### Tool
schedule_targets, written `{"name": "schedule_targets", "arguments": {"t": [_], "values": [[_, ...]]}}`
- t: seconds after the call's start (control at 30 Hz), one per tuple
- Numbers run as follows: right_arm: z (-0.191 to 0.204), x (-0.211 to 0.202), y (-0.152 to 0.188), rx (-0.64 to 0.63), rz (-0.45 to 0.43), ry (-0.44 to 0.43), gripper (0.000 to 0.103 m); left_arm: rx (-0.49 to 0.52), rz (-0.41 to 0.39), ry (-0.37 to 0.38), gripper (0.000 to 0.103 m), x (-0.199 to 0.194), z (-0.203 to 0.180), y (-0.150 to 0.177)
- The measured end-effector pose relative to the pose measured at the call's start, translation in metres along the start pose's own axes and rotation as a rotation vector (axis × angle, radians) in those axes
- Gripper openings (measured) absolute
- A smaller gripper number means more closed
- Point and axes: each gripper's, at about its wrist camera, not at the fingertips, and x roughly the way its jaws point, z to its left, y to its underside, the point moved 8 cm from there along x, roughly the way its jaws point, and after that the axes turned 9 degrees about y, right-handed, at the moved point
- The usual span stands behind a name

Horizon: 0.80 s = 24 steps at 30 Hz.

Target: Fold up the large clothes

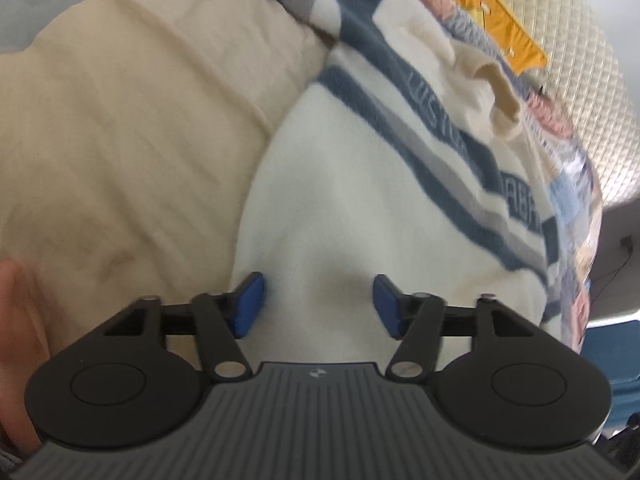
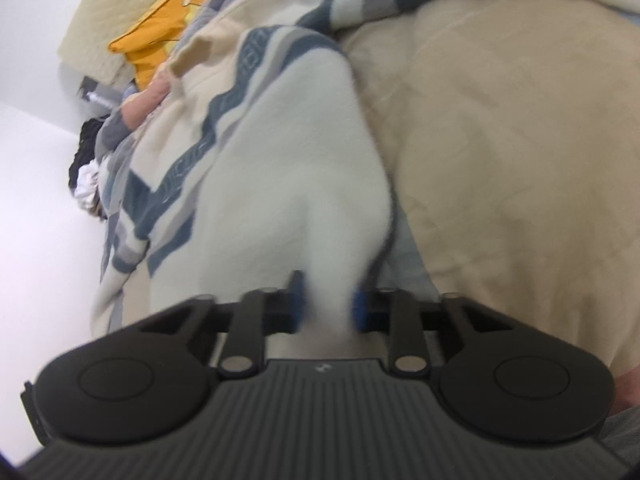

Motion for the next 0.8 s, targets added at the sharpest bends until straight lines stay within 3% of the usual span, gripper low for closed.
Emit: {"name": "schedule_targets", "arguments": {"t": [0.07, 0.13, 0.3, 0.4, 0.5, 0.57, 0.8], "values": [[0.004, -0.007, -0.003, -0.026, -0.015, -0.006, 0.016, 0.016, 0.022, -0.012, 0.027, 0.000, -0.002, -0.001], [0.009, -0.015, -0.007, -0.054, -0.024, -0.005, 0.015, 0.011, 0.035, 0.034, 0.016, -0.004, -0.006, -0.007], [0.018, -0.055, -0.025, -0.167, -0.097, -0.007, 0.014, 0.027, 0.036, 0.185, 0.013, -0.041, -0.035, -0.021], [0.022, -0.079, -0.033, -0.243, -0.128, 0.013, 0.013, 0.062, 0.031, 0.232, 0.012, -0.068, -0.051, -0.028], [0.025, -0.091, -0.034, -0.313, -0.121, 0.048, 0.013, 0.095, 0.050, 0.210, 0.012, -0.082, -0.053, -0.031], [0.026, -0.088, -0.029, -0.361, -0.100, 0.076, 0.013, 0.065, 0.074, 0.190, 0.012, -0.083, -0.046, -0.029], [0.010, -0.061, -0.008, -0.418, -0.018, 0.200, 0.013, 0.110, 0.144, 0.023, 0.012, -0.054, -0.021, -0.017]]}}
